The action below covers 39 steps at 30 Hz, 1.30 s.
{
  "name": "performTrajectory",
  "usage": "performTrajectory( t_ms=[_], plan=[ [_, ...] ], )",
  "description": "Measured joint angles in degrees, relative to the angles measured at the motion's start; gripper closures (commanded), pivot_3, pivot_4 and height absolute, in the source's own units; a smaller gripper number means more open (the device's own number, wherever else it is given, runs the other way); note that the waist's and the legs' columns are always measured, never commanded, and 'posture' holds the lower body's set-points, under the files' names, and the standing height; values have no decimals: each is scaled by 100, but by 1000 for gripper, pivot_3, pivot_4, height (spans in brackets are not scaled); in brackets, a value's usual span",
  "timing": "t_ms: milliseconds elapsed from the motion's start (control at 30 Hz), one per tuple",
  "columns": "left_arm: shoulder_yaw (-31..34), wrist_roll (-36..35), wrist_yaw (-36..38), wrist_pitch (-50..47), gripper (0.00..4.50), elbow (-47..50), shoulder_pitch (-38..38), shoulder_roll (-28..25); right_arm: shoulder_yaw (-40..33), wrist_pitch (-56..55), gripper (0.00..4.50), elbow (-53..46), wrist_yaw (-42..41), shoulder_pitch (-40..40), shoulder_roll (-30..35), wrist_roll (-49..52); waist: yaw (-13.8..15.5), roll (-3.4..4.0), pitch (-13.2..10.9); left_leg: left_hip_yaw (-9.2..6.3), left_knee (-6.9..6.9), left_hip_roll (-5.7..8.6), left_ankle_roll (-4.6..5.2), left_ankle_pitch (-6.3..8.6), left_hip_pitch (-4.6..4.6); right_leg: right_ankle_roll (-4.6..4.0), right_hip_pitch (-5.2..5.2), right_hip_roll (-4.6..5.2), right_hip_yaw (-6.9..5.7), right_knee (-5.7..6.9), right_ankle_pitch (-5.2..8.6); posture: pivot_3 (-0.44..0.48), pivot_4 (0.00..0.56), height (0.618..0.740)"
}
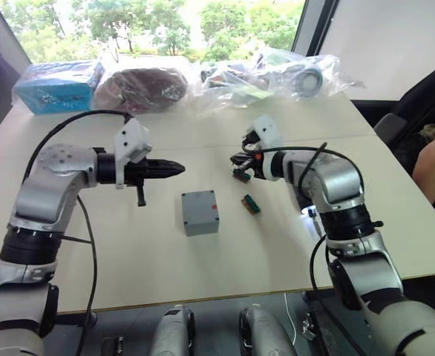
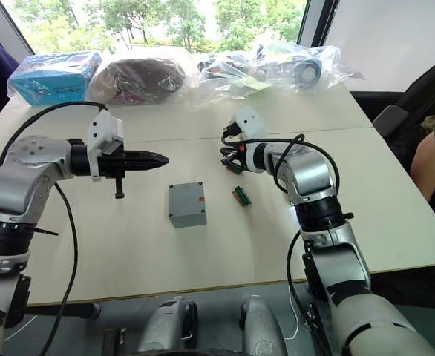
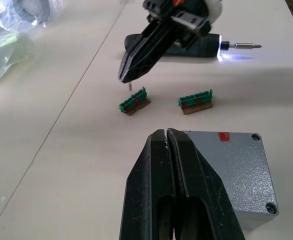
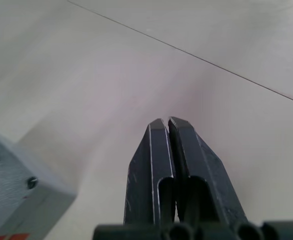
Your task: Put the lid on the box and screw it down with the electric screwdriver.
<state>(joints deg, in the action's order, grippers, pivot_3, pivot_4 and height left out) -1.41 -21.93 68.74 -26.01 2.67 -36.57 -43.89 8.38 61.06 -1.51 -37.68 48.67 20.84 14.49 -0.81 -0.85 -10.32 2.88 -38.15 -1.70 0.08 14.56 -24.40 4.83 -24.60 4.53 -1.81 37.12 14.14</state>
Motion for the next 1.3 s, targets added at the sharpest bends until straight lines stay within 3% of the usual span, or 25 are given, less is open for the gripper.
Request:
performTrajectory(
  t_ms=[100,200,367,767,1300],
  plan=[
    [0,-9,140,-1,4500,34,63,-127,479,462,4470,-992,-291,-119,165,331,-8,0,0,-3,0,-1,0,0,2,0,0,-1,0,1,0,0,150,740],
    [0,-57,238,-1,4500,112,136,-195,719,643,4470,-1230,-305,-129,152,440,-4,0,0,-2,0,-1,0,0,2,0,0,-1,-1,1,0,0,150,740],
    [2,-115,339,-8,4500,205,308,-284,1074,547,4470,-1080,-180,-128,126,371,15,-1,0,-1,-1,1,0,0,0,0,0,1,-1,0,0,0,150,740],
    [6,-163,197,-119,4500,388,445,-292,1153,102,4470,-606,-209,56,212,246,7,-1,1,-1,-1,1,0,0,1,0,0,0,-1,1,0,0,150,740],
    [6,-230,130,-91,4500,387,445,-288,1173,330,4470,-843,-340,135,275,399,9,-1,1,-1,-1,1,0,0,0,0,0,1,-1,0,0,0,150,740]
  ],
)
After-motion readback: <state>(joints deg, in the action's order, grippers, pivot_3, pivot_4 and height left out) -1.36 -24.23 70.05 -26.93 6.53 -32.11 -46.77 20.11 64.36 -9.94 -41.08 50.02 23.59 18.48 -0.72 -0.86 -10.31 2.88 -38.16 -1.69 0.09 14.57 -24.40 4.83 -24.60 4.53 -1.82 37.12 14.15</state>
